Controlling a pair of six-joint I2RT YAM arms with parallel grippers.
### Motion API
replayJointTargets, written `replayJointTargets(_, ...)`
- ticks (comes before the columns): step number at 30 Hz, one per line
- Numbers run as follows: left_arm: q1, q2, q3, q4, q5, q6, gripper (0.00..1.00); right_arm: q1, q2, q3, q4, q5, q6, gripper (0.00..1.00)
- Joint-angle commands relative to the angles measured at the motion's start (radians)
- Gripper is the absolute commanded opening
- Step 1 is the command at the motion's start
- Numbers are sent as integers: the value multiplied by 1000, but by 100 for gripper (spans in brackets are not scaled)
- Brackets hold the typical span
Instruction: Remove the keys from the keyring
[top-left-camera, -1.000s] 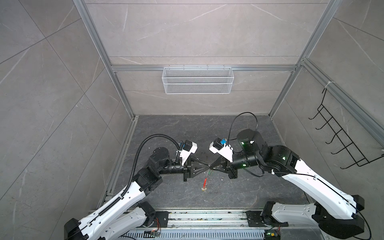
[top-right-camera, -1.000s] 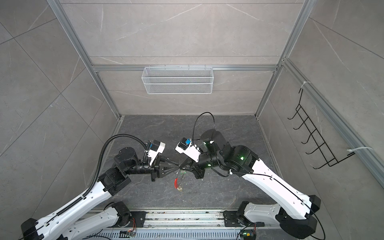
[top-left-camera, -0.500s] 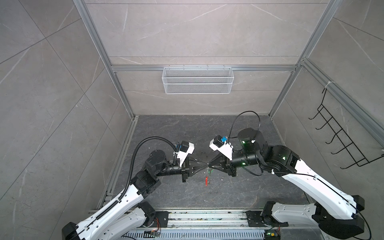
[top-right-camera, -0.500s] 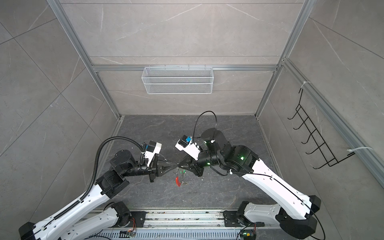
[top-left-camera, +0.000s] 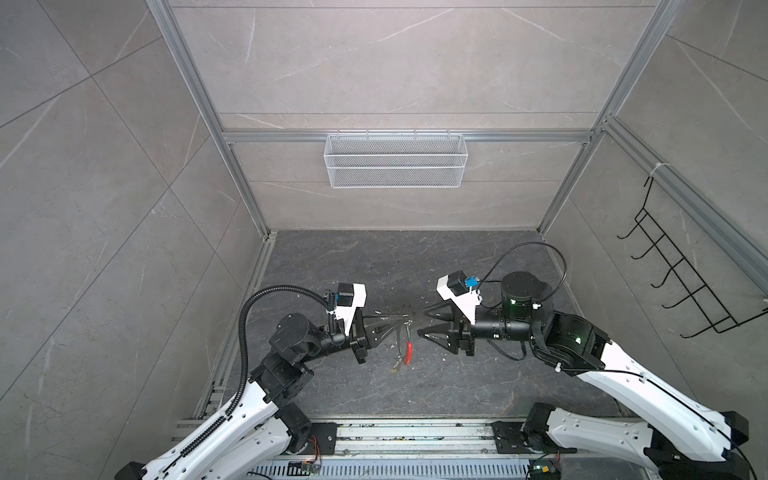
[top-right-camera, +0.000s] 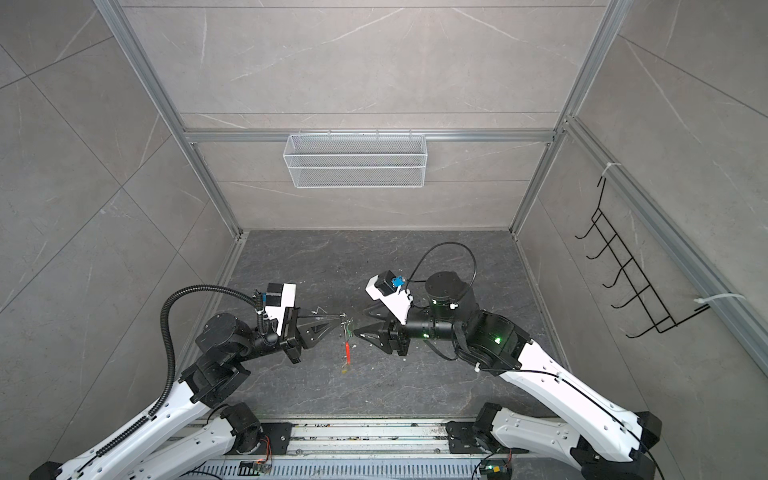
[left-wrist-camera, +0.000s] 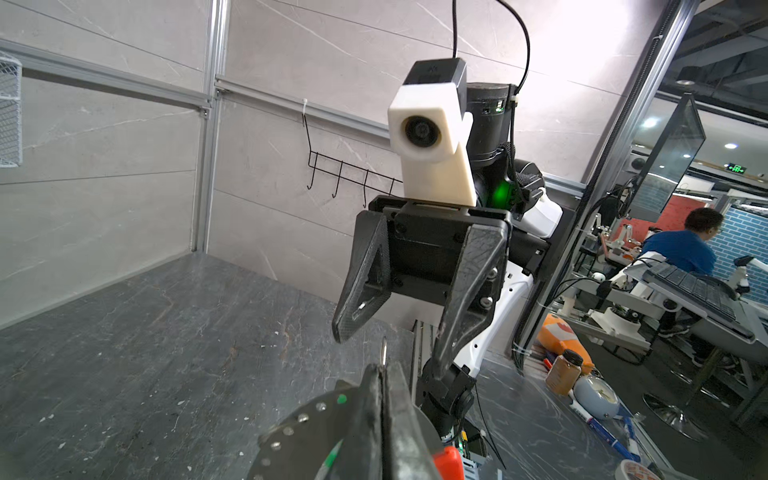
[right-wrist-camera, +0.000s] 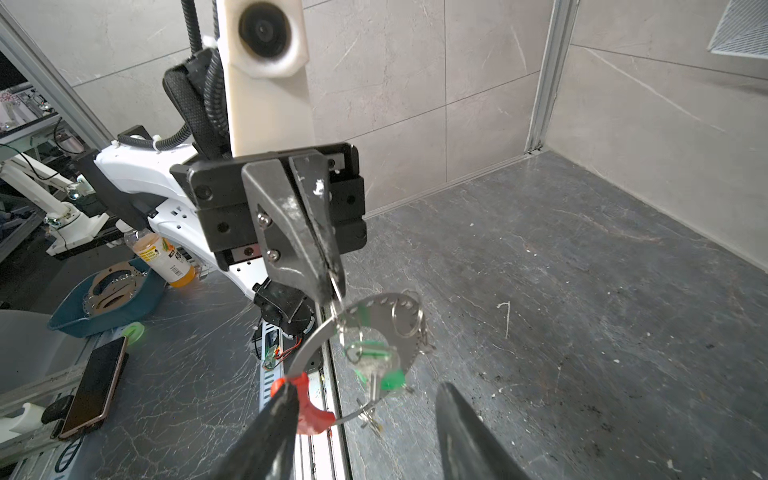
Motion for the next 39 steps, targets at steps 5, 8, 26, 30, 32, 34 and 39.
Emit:
replayJointTargets(5, -2, -1, 6, 142, 20, -31, 0, 2, 23, -32, 130, -55, 36, 58)
replayJointTargets(8, -1, 2, 7, 150, 21, -37, 0, 4, 40, -35, 156, -86, 52, 58)
replayJointTargets(26, -1, -9, -5, 204, -48, -60, 0, 58, 93, -29, 159, -30, 53, 34)
replayJointTargets(30, -2, -13, -5, 195, -59, -57, 0, 64, 99, -18, 132, 0, 43, 20)
replayJointTargets(32, -1, -16, -4, 195, -67, -58, 0, 71, 104, -14, 123, 12, 36, 13)
replayJointTargets(34, -1, -15, -5, 203, -74, -63, 0, 80, 109, -11, 119, 26, 31, 5)
replayJointTargets(39, -2, -13, -9, 228, -95, -79, 0, 113, 127, -2, 116, 43, 15, 0)
